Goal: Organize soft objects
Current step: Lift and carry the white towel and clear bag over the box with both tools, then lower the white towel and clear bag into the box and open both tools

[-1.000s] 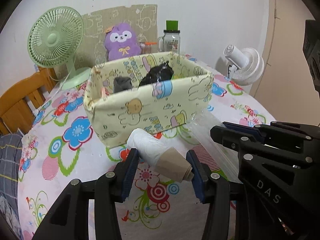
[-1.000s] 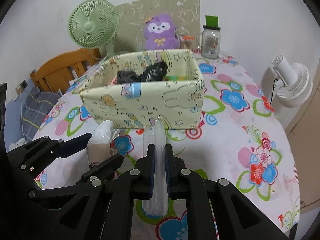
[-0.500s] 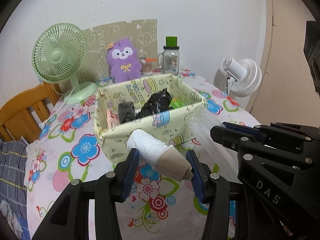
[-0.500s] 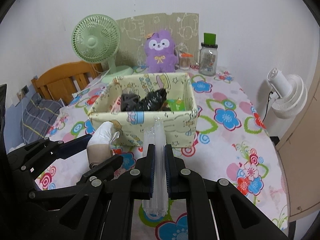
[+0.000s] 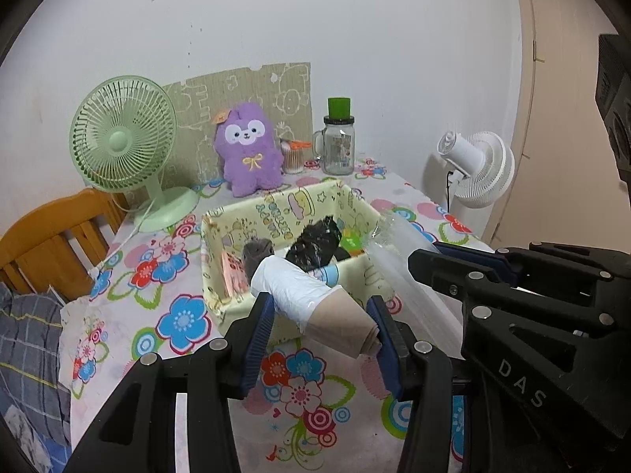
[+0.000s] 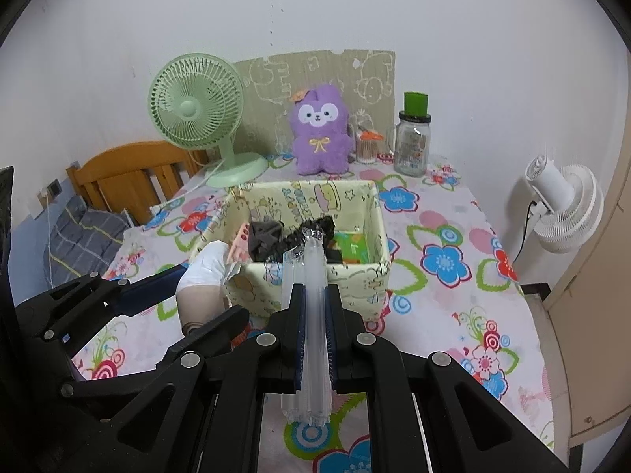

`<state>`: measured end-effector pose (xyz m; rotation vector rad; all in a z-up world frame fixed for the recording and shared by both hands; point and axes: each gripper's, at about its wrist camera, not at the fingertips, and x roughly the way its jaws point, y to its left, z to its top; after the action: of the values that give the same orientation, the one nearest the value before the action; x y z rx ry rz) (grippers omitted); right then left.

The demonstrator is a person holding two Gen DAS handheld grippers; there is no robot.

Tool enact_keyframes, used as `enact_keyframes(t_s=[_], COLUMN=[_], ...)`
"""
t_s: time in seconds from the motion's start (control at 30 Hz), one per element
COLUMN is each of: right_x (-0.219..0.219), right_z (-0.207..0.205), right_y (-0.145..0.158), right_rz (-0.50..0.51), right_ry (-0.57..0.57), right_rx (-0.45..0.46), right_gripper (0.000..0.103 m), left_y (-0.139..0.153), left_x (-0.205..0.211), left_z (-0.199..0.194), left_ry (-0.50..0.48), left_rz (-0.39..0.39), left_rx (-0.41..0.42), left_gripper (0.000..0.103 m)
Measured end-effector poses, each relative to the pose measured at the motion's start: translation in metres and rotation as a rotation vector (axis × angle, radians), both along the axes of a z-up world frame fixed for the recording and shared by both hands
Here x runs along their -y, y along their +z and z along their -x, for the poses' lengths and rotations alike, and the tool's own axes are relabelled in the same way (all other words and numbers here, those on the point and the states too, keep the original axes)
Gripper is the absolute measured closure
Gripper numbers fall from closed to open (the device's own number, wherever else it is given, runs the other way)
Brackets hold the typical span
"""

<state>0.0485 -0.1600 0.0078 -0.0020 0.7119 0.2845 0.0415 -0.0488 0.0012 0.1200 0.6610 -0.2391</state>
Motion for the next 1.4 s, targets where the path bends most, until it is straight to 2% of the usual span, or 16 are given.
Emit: enact_keyframes(t_s=[0.5,1.4], right_x=[-0.005,-0.005], right_z=[-0.017,-0.074], right_y=[0.026,0.021], right_rz=[0.001,-0.040], right_ry=[0.012,-0.003], right_rx=[0.056,0.033], right_gripper=[0.091,0.091], left_y=[0.023,0.019], left_x=[0.000,-0.006], left_z=[-0.016,-0.066], left_ry=[0.025,0.056], left_rz=[0.011,0.028], left_rx=[0.040,0.025], left_gripper=[0.054,0.054])
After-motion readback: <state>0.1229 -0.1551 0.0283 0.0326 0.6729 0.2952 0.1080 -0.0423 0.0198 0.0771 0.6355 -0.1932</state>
